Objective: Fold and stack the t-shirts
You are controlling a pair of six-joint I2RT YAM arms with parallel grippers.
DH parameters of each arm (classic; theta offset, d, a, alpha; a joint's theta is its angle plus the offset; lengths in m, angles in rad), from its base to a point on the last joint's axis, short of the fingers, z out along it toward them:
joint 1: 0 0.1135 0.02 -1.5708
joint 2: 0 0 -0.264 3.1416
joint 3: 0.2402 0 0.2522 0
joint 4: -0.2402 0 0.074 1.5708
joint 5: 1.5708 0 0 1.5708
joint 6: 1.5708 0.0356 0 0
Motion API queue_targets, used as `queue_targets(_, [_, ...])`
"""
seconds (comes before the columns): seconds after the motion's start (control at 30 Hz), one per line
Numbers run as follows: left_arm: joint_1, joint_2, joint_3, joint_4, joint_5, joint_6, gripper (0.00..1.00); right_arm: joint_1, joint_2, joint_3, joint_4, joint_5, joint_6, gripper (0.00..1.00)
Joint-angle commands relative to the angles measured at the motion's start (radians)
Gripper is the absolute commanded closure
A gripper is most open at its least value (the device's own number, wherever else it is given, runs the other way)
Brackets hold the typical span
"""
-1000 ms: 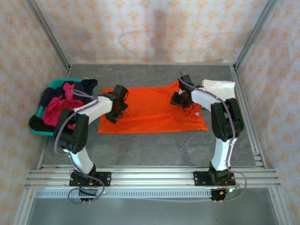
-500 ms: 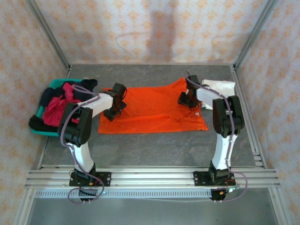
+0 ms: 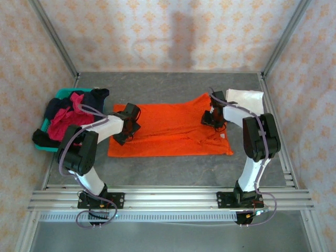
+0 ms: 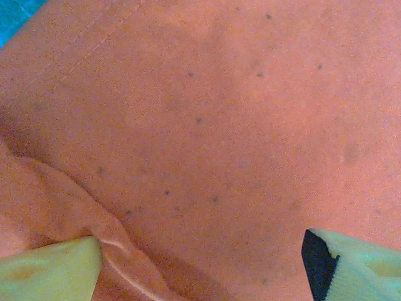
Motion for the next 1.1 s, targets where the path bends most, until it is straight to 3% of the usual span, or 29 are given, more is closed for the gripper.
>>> queue_targets(0.0, [0.001, -0.009, 0.117, -0.113, -0.112, 0.07, 0.14, -0.001, -0.048, 0.08, -0.011, 0.031, -0.016, 0.57])
queue_targets(0.2, [0.055, 0.098, 0.377, -0.217, -0.253, 0.183, 0.11, -0.001, -0.002, 0.215, 0.029, 0.128, -0.027, 0.51])
queue_targets(0.37, [0.097, 0.278, 0.578, -0.324, -0.312, 0.221, 0.12, -0.003, 0.04, 0.288, 0.018, 0.108, -0.019, 0.51])
queue_targets(0.47, [0.113, 0.383, 0.699, -0.399, -0.336, 0.193, 0.23, -0.001, 0.044, 0.285, 0.028, 0.099, -0.006, 0.51])
queue_targets(0.7, [0.125, 0.575, 0.953, -0.538, -0.42, 0.13, 0.37, -0.003, 0.035, 0.241, 0.034, 0.09, -0.005, 0.51])
queue_targets(1.07, [0.192, 0.687, 1.044, -0.558, -0.331, 0.106, 0.39, -0.003, 0.008, 0.191, 0.04, 0.096, -0.013, 0.51])
